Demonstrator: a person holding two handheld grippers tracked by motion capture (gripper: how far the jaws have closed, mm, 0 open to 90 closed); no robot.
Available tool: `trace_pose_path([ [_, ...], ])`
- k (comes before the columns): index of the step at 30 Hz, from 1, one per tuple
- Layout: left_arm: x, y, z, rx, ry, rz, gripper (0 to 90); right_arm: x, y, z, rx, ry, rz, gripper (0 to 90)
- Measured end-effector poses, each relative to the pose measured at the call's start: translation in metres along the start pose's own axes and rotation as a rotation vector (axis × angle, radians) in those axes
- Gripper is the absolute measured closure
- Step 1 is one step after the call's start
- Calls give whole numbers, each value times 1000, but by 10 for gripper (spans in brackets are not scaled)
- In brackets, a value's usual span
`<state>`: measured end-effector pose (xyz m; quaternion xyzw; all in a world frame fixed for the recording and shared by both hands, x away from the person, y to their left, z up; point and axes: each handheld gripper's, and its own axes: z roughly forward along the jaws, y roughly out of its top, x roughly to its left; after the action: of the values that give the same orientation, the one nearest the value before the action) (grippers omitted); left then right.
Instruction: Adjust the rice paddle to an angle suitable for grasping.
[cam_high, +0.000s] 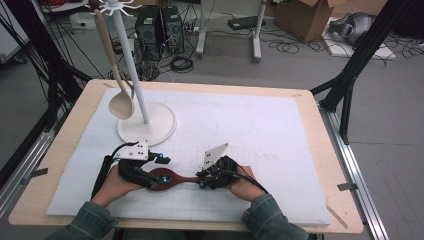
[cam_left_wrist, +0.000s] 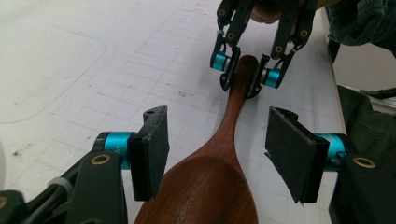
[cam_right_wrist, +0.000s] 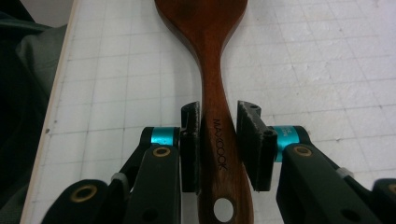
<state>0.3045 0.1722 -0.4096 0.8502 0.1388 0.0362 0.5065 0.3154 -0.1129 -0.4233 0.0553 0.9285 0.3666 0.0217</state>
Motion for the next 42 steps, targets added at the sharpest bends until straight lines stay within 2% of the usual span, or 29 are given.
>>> trace_pose_path([
  [23, 0, 6, 37, 73, -110, 22, 478, 2, 20, -12, 13, 9, 3, 713],
  [30, 3, 6, 45, 89, -129, 14, 489, 3, 27, -13, 27, 13, 2, 713],
  [42, 6, 3, 50, 125, -153, 21, 596, 6, 40, -19, 36, 16, -19, 714],
])
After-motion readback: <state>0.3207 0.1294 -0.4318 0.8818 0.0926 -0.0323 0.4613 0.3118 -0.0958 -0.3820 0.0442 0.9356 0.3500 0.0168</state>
